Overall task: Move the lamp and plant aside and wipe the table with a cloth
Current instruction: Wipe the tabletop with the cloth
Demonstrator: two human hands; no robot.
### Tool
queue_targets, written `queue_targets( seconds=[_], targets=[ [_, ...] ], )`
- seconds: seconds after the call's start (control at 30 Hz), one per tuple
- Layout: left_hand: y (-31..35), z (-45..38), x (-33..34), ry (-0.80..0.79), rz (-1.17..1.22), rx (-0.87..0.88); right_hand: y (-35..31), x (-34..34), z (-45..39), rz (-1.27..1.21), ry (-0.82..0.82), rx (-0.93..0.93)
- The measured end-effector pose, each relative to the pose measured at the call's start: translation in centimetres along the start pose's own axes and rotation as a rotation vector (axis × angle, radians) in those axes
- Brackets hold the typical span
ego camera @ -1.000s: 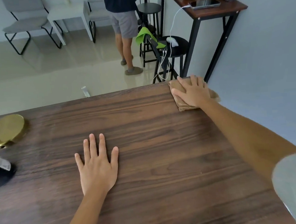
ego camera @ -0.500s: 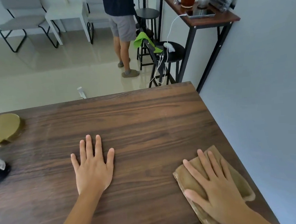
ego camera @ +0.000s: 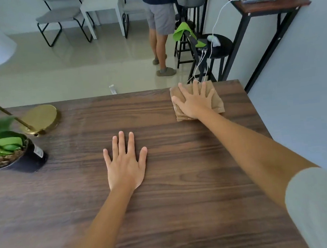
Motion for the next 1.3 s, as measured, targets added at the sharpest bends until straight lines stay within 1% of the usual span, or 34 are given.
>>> queue_targets(
  seconds=[0.07,0.2,0.27,0.3,0.37,0.43,0.47,0.5,0.57,0.6,0.63,0.67,0.73,0.8,0.87,0.93,0.97,1.0,1.03,1.07,1.1,1.17,1.2,1.23,1.3],
  targets=[
    [-0.1,0.1,0.0,-0.004,0.000,0.001,-0.4,2.0,5.8,0.025,0.013,-0.135],
    [-0.1,0.3,-0.2,-0.023,0.005,-0.002,2.0,5.9,24.2,0.049,0.063,-0.346],
    [-0.1,0.3,-0.3,-0.049,0.008,0.000,5.1,6.8,31.4,0.074,0.095,-0.378],
    [0.0,0.3,-0.3,-0.059,0.010,0.000,6.9,6.8,33.0,0.097,0.087,-0.363],
    [0.0,0.2,-0.4,-0.078,0.027,0.003,9.7,5.9,32.6,0.137,0.077,-0.306],
    [-0.1,-0.2,-0.6,-0.114,0.091,0.023,11.2,4.3,28.7,0.134,0.108,-0.176],
    [-0.2,-0.2,-1.0,-0.143,0.177,0.045,11.7,3.4,25.9,0.123,0.140,-0.079],
    [-0.4,0.0,-1.5,-0.183,0.327,0.063,12.0,2.5,23.1,0.099,0.157,0.039],
    [-2.0,1.7,-3.0,-0.226,0.672,0.078,11.3,1.3,18.4,-0.008,0.118,0.265],
    [-3.3,3.0,-3.9,-0.210,0.749,0.091,10.0,1.1,16.9,-0.059,0.090,0.337],
    [-4.8,4.6,-4.8,-0.175,0.723,0.108,8.2,1.5,16.2,-0.086,0.069,0.366],
    [-6.7,6.2,-5.4,-0.130,0.639,0.121,5.6,2.0,16.2,-0.090,0.048,0.340],
    [-10.7,9.4,-5.8,-0.063,0.475,0.100,-1.1,4.2,18.0,-0.062,0.026,0.179],
    [-13.9,12.3,-5.2,-0.079,0.376,0.031,-7.8,7.3,22.5,-0.043,0.029,-0.004],
    [-15.6,14.6,-3.9,-0.106,0.265,0.011,-12.9,9.9,29.1,-0.035,0.046,-0.181],
    [-16.2,16.0,-3.1,-0.070,0.123,0.055,-14.6,11.6,36.1,-0.028,0.080,-0.341],
    [-16.4,16.2,-3.0,-0.046,0.085,0.069,-13.7,12.1,39.1,-0.027,0.100,-0.379],
    [-16.3,16.1,-3.0,-0.032,0.067,0.072,-11.7,12.2,41.5,-0.023,0.122,-0.376],
    [-16.2,16.0,-3.0,-0.024,0.061,0.079,-8.8,12.0,43.4,-0.016,0.147,-0.334],
    [-16.0,15.9,-3.0,-0.025,0.059,0.090,-5.2,11.6,44.5,0.014,0.175,-0.241],
    [-15.8,15.8,-2.9,-0.030,0.059,0.097,-1.4,10.8,45.0,0.046,0.190,-0.106],
    [-15.6,15.8,-2.8,-0.041,0.051,0.107,5.7,9.3,43.8,0.077,0.176,0.225],
    [-15.6,15.8,-2.8,-0.044,0.043,0.108,7.8,8.5,42.4,0.065,0.163,0.359],
    [-15.6,15.8,-2.8,-0.050,0.039,0.106,8.6,7.9,40.7,0.026,0.155,0.453],
    [-15.7,15.8,-2.9,-0.061,0.034,0.109,7.1,7.3,37.2,-0.088,0.144,0.568]
  ],
)
Point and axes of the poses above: each hand's wrist, its own z-axis away from the middle knuckle, its own x-axis out of the palm, y = z × x, the point moved 5 cm from there along -z, towards the middle knuckle
